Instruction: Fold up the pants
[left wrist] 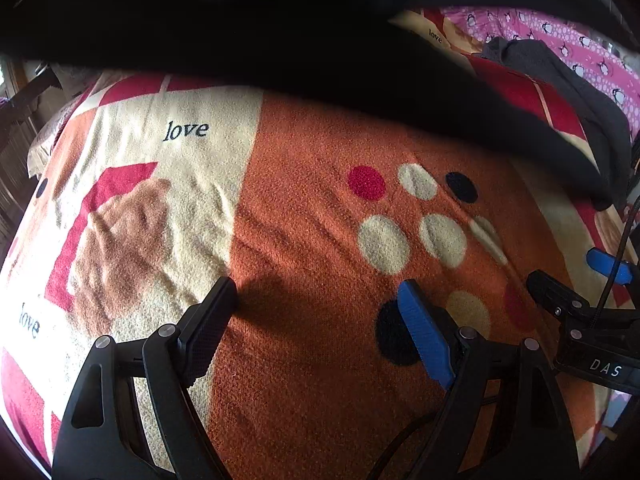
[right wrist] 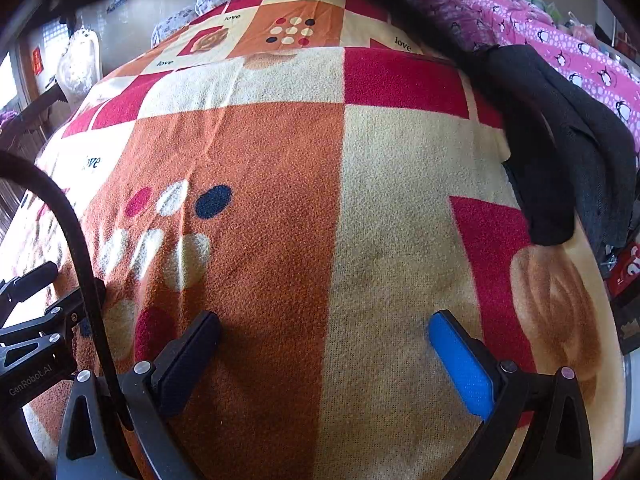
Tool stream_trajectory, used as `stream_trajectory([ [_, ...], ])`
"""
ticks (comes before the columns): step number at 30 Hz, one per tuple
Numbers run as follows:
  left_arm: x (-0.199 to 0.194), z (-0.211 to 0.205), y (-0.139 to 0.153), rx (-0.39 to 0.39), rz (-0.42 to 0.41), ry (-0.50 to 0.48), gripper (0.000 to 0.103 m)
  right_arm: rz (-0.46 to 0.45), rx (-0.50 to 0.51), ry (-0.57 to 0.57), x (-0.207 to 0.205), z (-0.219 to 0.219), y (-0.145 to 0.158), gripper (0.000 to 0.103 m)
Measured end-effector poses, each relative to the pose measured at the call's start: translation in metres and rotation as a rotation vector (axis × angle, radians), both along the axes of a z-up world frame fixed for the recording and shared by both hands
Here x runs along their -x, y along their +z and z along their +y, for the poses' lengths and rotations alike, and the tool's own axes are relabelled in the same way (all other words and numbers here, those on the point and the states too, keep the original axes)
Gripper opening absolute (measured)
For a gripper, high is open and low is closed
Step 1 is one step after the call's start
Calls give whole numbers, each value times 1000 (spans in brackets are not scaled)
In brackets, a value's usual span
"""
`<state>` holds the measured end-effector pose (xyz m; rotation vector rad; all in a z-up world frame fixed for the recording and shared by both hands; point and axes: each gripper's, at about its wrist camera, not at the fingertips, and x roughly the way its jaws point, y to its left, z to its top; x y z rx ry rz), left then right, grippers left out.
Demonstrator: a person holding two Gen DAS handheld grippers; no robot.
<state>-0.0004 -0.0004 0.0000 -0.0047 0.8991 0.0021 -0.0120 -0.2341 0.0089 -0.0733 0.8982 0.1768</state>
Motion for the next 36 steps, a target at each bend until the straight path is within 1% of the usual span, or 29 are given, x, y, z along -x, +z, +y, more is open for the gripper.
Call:
stream_trajectory([
  [6,0,-1,0,1,0,0,83,0,0,0,-1,-1,0,103],
  [8,0,-1,0,1,0,0,83,0,0,0,11,11,3,103],
  [13,0,-1,0,1,0,0,83,0,0,0,11,12,3,103],
  [17,0,-1,0,1,0,0,83,0,0,0,11,11,3,103],
  [18,0,-1,0,1,0,0,83,-1,0,0,2,3,2,103],
  [34,1,3,0,15,-2,-10,83,7,7,-18,-2,1,1,103],
  [36,2,3,1,15,-21,-10,83,21,14,-18,-3,2,0,103],
])
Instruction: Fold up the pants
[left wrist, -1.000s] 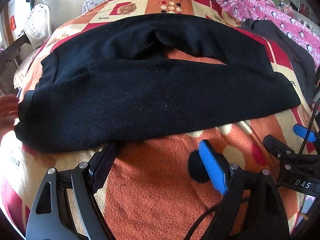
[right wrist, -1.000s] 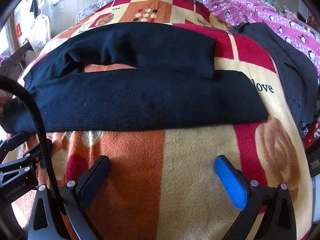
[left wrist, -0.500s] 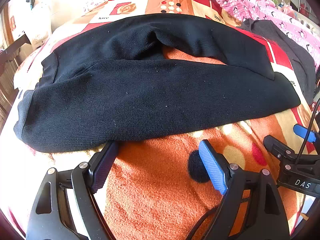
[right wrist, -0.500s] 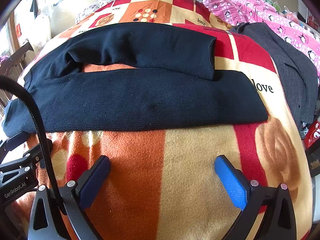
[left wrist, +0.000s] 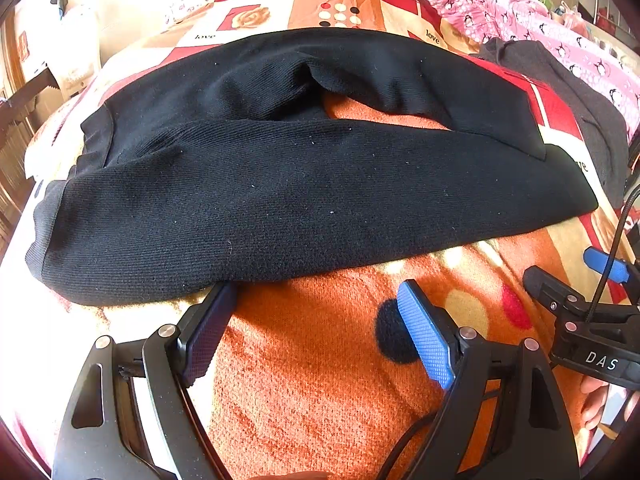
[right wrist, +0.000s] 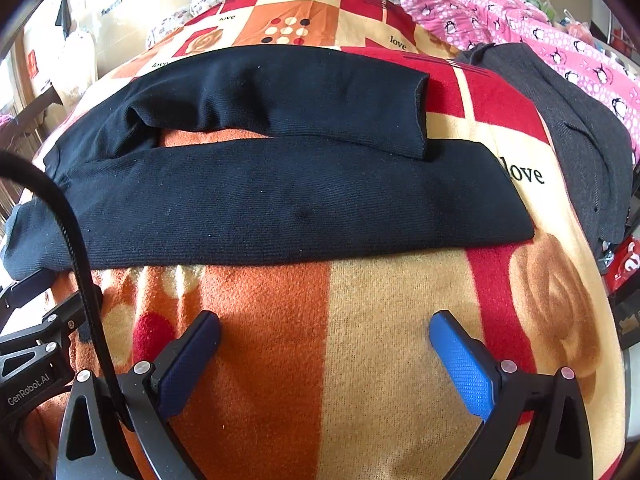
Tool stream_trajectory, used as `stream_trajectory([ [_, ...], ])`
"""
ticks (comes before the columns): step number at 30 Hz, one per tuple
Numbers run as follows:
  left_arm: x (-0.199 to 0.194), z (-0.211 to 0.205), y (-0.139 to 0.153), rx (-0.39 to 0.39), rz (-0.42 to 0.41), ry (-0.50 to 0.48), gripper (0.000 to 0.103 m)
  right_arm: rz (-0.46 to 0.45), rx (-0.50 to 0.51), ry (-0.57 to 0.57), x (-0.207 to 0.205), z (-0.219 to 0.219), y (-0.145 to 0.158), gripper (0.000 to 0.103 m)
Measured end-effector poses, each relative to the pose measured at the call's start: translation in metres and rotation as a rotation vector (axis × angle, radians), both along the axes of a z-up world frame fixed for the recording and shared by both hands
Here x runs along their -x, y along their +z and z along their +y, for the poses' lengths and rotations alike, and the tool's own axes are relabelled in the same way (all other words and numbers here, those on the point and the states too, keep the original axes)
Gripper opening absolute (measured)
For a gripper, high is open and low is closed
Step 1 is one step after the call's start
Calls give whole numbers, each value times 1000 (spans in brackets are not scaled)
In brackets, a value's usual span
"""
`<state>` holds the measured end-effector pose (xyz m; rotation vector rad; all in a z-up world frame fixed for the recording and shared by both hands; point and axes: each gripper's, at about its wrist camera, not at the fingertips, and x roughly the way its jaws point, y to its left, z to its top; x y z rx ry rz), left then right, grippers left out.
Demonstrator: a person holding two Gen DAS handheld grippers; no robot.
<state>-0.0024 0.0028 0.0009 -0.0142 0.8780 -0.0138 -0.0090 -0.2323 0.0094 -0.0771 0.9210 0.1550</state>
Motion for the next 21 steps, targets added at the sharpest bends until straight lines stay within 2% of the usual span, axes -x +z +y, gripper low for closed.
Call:
stream_trajectory([
  [5,3,1,2,3,17,-20,83,10,31,3,1,1,1,103],
  [6,6,2,2,25,34,-23,83,7,26,-5,3,1,3,101],
  [7,10,5,4,30,45,-23,83,-9,19,-20,7,-1,6,94],
  [9,17,13,9,60,46,-19,83,-26,-55,-41,16,-5,15,90],
  [13,34,31,30,48,-40,22,83,-29,-148,-52,28,-8,30,90],
  [15,37,32,39,1,-47,11,83,-25,-152,-51,33,-3,38,90],
  [16,40,34,43,8,-50,3,83,5,-163,-51,32,0,41,90],
  [21,53,38,53,-15,-143,-19,83,-80,-193,-11,46,11,48,90],
])
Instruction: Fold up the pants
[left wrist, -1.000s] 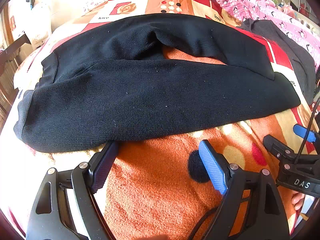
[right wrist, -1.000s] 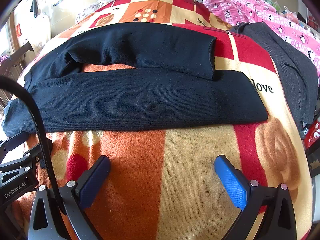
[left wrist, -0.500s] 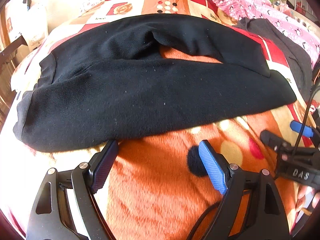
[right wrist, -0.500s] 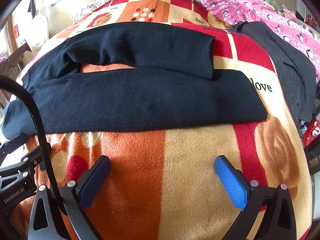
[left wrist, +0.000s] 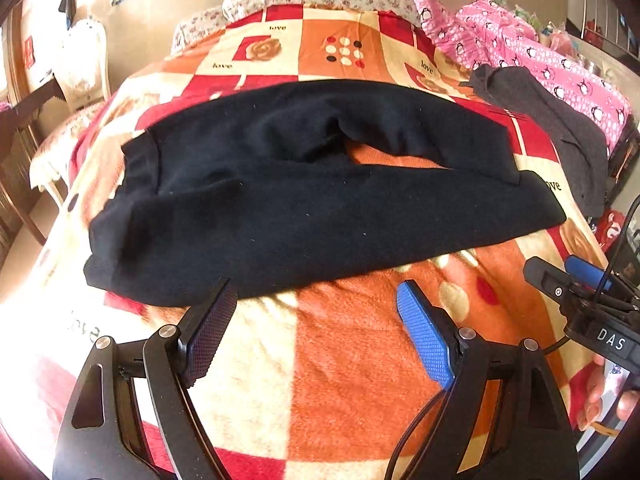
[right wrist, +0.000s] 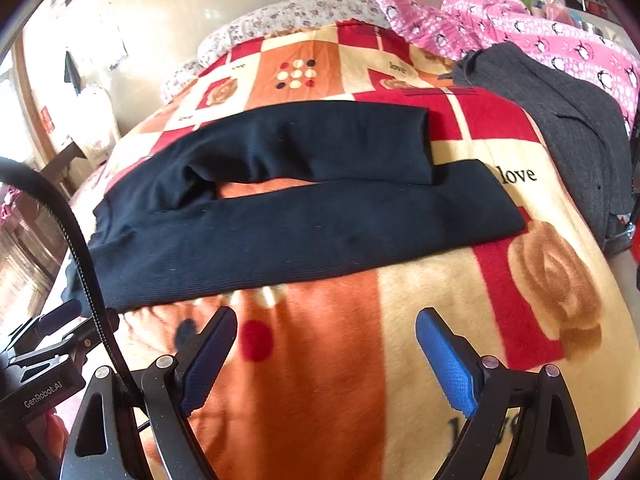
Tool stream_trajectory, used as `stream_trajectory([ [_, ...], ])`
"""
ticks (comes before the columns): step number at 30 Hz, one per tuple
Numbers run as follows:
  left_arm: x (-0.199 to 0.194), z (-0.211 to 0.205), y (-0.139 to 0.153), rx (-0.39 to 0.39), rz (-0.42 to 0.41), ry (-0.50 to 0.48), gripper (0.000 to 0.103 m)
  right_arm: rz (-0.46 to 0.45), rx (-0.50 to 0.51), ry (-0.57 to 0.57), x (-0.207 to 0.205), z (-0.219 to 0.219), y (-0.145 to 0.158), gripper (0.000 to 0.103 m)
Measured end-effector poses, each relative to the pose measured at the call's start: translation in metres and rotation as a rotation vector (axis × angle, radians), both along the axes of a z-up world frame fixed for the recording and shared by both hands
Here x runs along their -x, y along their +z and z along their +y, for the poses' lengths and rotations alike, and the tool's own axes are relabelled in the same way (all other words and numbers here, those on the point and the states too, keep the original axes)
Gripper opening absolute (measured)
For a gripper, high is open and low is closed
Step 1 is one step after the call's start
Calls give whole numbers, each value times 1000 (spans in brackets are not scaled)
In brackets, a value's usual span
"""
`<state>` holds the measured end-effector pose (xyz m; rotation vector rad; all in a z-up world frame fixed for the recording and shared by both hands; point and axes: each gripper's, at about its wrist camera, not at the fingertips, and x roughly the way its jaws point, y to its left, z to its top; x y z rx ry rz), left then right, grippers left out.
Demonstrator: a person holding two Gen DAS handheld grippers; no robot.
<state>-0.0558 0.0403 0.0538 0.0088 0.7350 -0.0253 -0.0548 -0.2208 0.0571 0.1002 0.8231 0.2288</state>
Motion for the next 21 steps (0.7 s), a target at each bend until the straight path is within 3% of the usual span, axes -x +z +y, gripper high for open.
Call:
stream_trajectory([
  [7,2,17,8,45,23,30,83,-69,-5,40,9,9,6,90],
  [21,-3,48,6,42,23,103,83,-58,33,69,4,16,3,90],
])
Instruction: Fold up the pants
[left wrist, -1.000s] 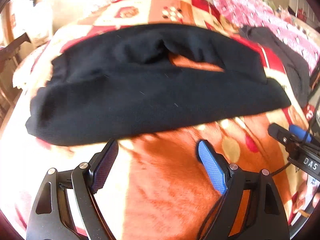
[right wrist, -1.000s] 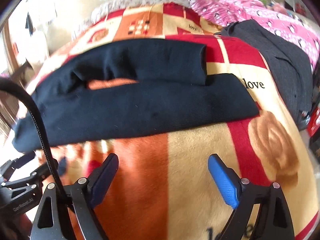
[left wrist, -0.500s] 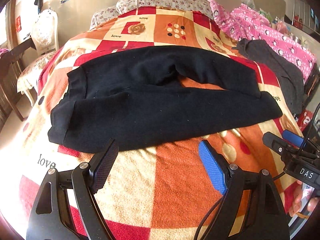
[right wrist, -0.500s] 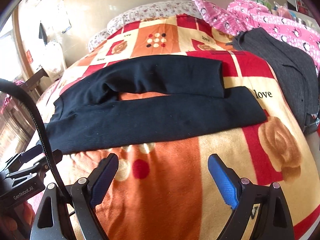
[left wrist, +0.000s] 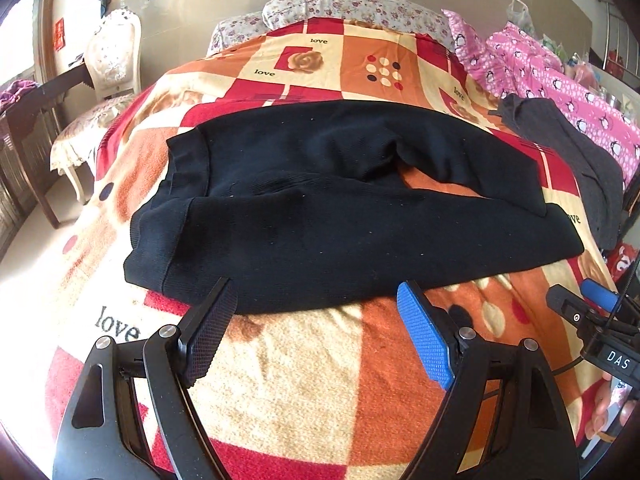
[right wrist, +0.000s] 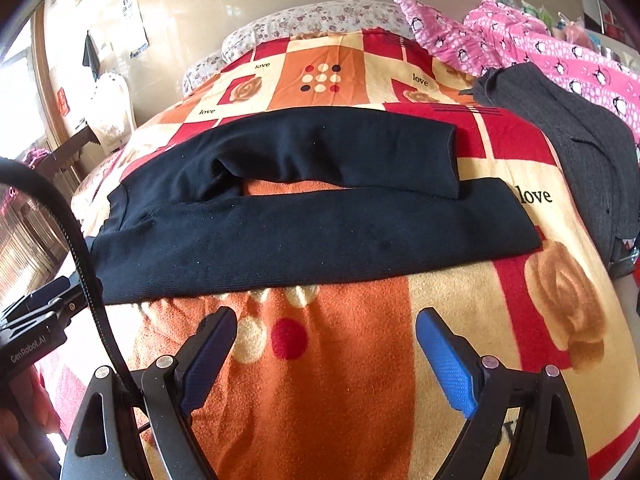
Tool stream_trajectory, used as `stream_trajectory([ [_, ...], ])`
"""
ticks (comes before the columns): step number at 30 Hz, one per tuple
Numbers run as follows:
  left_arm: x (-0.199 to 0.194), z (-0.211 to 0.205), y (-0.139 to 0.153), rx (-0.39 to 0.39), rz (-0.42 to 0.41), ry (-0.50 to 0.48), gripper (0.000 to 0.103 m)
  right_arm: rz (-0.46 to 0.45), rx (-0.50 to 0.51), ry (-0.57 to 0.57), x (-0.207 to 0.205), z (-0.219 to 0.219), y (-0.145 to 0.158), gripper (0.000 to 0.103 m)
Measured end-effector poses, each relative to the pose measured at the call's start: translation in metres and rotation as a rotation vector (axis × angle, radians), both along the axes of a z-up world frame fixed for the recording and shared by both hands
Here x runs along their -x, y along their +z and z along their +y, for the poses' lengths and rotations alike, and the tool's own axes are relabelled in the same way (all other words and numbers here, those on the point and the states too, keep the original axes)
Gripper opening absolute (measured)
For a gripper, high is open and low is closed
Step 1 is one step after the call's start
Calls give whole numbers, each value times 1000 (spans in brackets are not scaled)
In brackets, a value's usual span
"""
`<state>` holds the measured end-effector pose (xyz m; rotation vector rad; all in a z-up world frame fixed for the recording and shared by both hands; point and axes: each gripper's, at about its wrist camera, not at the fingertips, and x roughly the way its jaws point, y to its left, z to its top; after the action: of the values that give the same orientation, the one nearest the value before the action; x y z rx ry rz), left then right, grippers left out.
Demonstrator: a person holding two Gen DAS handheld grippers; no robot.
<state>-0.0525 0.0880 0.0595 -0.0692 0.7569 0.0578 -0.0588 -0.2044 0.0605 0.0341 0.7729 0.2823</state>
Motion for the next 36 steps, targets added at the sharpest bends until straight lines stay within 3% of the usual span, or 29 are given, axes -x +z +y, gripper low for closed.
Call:
stream_trajectory([
  [36,-15,38,-21,30,57,89,83,81,-49,-39,-20,-13,-20,90],
])
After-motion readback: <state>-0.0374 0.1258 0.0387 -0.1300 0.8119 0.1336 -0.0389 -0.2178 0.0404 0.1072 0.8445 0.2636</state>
